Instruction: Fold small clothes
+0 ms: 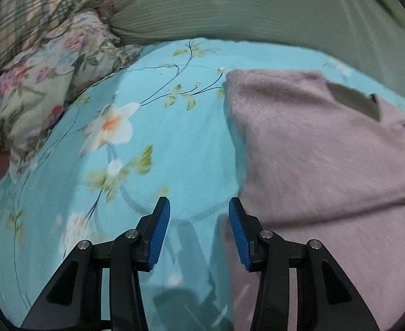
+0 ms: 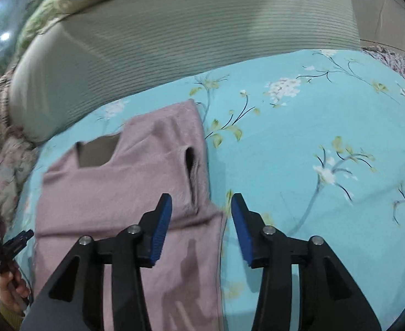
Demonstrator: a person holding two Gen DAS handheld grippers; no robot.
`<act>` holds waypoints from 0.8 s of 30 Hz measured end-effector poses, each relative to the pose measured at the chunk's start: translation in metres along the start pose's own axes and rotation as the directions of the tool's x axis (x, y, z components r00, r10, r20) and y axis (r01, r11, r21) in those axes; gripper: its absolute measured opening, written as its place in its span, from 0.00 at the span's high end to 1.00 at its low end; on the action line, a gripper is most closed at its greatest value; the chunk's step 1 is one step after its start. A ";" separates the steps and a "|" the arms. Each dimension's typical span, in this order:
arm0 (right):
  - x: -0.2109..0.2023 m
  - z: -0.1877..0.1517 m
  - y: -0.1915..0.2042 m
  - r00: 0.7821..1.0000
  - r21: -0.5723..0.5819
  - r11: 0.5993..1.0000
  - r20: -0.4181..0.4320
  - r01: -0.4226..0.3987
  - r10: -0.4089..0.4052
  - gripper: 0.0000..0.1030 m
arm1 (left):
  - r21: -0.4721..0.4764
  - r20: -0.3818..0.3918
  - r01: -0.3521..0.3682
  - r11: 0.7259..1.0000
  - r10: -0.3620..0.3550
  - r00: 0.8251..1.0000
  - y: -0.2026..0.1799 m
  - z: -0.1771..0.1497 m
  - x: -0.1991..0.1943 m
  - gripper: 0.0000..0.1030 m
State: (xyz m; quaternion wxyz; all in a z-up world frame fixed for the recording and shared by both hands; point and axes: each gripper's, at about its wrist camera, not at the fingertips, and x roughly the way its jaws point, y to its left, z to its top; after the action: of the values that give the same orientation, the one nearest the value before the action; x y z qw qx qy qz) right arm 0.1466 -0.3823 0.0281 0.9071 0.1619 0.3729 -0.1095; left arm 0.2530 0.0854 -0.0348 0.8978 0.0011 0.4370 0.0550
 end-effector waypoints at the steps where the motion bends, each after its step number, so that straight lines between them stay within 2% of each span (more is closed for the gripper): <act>1: -0.004 -0.006 0.001 1.000 -0.002 1.000 -0.013 -0.025 0.025 0.47 | -0.011 0.000 0.028 1.000 -0.028 1.000 0.003 -0.007 -0.009 0.56; 5: -0.022 -0.042 -0.006 0.992 0.004 0.995 -0.076 -0.096 0.096 0.45 | -0.047 -0.022 0.152 0.987 -0.154 0.988 0.012 -0.045 -0.042 0.52; 9: -0.037 -0.078 -0.020 0.985 0.015 0.993 -0.126 -0.120 0.121 0.45 | -0.035 -0.081 0.254 0.967 -0.256 0.963 0.013 -0.090 -0.063 0.49; 12: -0.051 -0.101 -0.038 0.981 0.044 0.992 -0.154 -0.114 0.120 0.45 | -0.024 -0.115 0.305 0.952 -0.306 0.945 0.013 -0.121 -0.076 0.48; 14: -0.064 -0.118 -0.045 0.971 0.060 0.986 -0.175 -0.153 0.161 0.45 | -0.024 -0.115 0.334 0.942 -0.335 0.935 0.014 -0.142 -0.088 0.46; 15: -0.070 -0.128 -0.048 0.957 0.077 0.976 -0.193 -0.206 0.217 0.45 | -0.022 -0.112 0.342 0.939 -0.343 0.933 0.014 -0.149 -0.092 0.45; 16: -0.077 -0.139 -0.048 0.934 0.095 0.957 -0.213 -0.274 0.288 0.45 | -0.019 -0.110 0.354 0.935 -0.354 0.929 0.015 -0.158 -0.098 0.43; 18: -0.088 -0.160 -0.045 0.877 0.112 0.914 -0.258 -0.391 0.407 0.45 | -0.002 -0.103 0.386 0.922 -0.384 0.917 0.015 -0.177 -0.113 0.42; 21: -0.109 -0.189 -0.035 0.841 0.042 0.887 -0.298 -0.460 0.451 0.45 | 0.027 -0.119 0.443 0.896 -0.437 0.891 0.016 -0.201 -0.132 0.41; 24: -0.119 -0.208 -0.038 0.805 0.059 0.854 -0.306 -0.517 0.509 0.45 | 0.049 -0.134 0.485 0.873 -0.475 0.870 0.019 -0.222 -0.146 0.41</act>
State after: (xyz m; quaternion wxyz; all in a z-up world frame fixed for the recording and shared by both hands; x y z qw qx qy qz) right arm -0.0818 -0.3299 -0.0344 0.8347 0.2595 0.4545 0.1715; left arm -0.0120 0.0795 -0.0566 0.8550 -0.0745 0.4777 -0.1875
